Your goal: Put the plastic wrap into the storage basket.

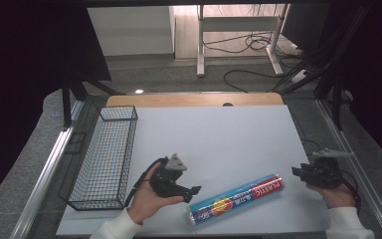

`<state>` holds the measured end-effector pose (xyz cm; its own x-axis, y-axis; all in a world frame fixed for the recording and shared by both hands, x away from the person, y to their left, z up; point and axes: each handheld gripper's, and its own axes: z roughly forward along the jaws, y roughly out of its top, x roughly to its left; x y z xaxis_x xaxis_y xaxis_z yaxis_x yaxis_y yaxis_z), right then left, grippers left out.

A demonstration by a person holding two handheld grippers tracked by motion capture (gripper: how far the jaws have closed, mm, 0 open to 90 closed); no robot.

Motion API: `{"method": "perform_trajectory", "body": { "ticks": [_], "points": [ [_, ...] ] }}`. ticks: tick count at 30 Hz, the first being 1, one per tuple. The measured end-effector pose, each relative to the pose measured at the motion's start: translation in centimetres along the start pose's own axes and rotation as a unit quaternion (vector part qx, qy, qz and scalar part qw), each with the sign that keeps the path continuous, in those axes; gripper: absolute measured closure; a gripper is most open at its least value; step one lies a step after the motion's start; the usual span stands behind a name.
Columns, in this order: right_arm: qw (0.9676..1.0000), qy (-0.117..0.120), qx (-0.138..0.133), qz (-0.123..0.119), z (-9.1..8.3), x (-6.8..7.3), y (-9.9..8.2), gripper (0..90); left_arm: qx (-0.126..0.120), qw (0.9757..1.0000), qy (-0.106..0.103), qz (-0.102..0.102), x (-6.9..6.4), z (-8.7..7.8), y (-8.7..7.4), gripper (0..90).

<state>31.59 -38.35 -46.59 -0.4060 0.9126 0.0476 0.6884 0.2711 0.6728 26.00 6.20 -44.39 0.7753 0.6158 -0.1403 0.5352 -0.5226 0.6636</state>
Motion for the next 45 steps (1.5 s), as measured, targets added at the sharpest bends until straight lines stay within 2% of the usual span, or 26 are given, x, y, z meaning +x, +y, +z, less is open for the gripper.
{"method": "perform_trajectory", "body": {
  "ticks": [1,3,5,9,10,12,13,14,17,18,19,21,22,23,27,29,31,33,35,40,42,44,45],
  "points": [
    [1.0,0.003,-0.001,0.001,0.0,0.0,0.0,49.3,0.012,0.9998,-0.012,0.01,-0.5,1.1,0.9,17.6],
    [1.0,0.005,-0.002,0.001,0.2,-0.1,-0.1,45.5,0.024,0.9992,-0.027,0.016,-1.0,2.3,1.7,17.6],
    [1.0,0.005,0.0,0.001,0.3,-0.2,-0.2,43.2,0.029,0.9989,-0.03,0.02,-1.2,2.9,2.1,17.8],
    [1.0,0.004,0.003,0.003,0.5,-0.3,-0.2,40.7,0.055,0.9967,-0.051,0.033,-2.1,5.4,3.7,18.5],
    [1.0,0.004,0.003,0.003,0.5,-0.3,-0.2,40.7,0.055,0.9967,-0.051,0.033,-2.1,5.4,3.7,18.6],
    [1.0,0.003,0.006,0.004,0.5,-0.4,-0.3,39.6,0.063,0.9947,-0.073,0.036,-2.5,6.6,4.6,19.1],
    [1.0,0.002,0.007,0.004,0.6,-0.4,-0.3,39.4,0.063,0.9947,-0.073,0.036,-2.5,6.6,4.6,19.3],
    [1.0,0.002,0.007,0.005,0.6,-0.4,-0.3,39.2,0.067,0.9932,-0.088,0.037,-2.7,7.4,5.2,19.4],
    [0.9999,0.001,0.011,0.005,0.8,-0.5,-0.4,38.9,0.082,0.9909,-0.095,0.049,-3.3,8.8,6.0,20.0],
    [0.9999,0.001,0.011,0.005,0.8,-0.5,-0.4,38.9,0.082,0.9909,-0.095,0.049,-3.3,8.8,6.0,20.1],
    [0.9999,0.001,0.013,0.008,0.8,-0.5,-0.4,38.7,0.094,0.9892,-0.1,0.053,-3.7,9.8,6.5,20.1],
    [0.9999,0.0,0.015,0.008,0.9,-0.5,-0.5,38.6,0.103,0.9875,-0.105,0.056,-4.0,10.8,6.8,20.3],
    [0.9999,0.0,0.015,0.008,0.9,-0.5,-0.5,38.6,0.103,0.9875,-0.105,0.056,-4.0,10.8,6.8,20.4],
    [0.9999,-0.002,0.014,0.007,0.9,-0.6,-0.5,38.5,0.112,0.9861,-0.106,0.062,-4.3,11.6,7.2,20.6],
    [0.9998,-0.005,0.015,0.009,0.9,-0.9,-0.6,38.4,0.131,0.9825,-0.111,0.072,-4.9,12.6,7.6,21.2],
    [0.9998,-0.006,0.016,0.012,0.9,-1.0,-0.7,38.3,0.134,0.9819,-0.113,0.073,-5.0,12.9,7.6,21.8],
    [0.9997,-0.007,0.017,0.013,0.9,-1.0,-0.7,38.2,0.146,0.98,-0.113,0.075,-5.2,13.3,7.6,22.3],
    [0.9997,-0.008,0.016,0.014,0.9,-1.1,-0.7,38.1,0.147,0.9802,-0.112,0.071,-5.3,13.4,7.5,22.8],
    [0.9997,-0.009,0.015,0.014,0.9,-1.1,-0.7,38.1,0.16,0.9783,-0.108,0.076,-5.3,13.6,7.4,23.8],
    [0.9997,-0.01,0.017,0.013,1.0,-1.1,-0.7,37.9,0.172,0.9772,-0.096,0.08,-5.5,13.9,7.3,28.2],
    [0.9997,-0.01,0.018,0.013,1.0,-1.1,-0.8,37.7,0.174,0.9767,-0.097,0.08,-5.4,14.0,7.3,29.3],
    [0.9997,-0.011,0.018,0.013,1.1,-1.1,-0.8,37.6,0.173,0.9772,-0.098,0.074,-5.5,14.1,7.2,29.9],
    [0.9997,-0.011,0.019,0.014,1.1,-1.1,-0.8,37.6,0.178,0.9762,-0.099,0.076,-5.6,14.2,7.2,30.1]
  ]
}}
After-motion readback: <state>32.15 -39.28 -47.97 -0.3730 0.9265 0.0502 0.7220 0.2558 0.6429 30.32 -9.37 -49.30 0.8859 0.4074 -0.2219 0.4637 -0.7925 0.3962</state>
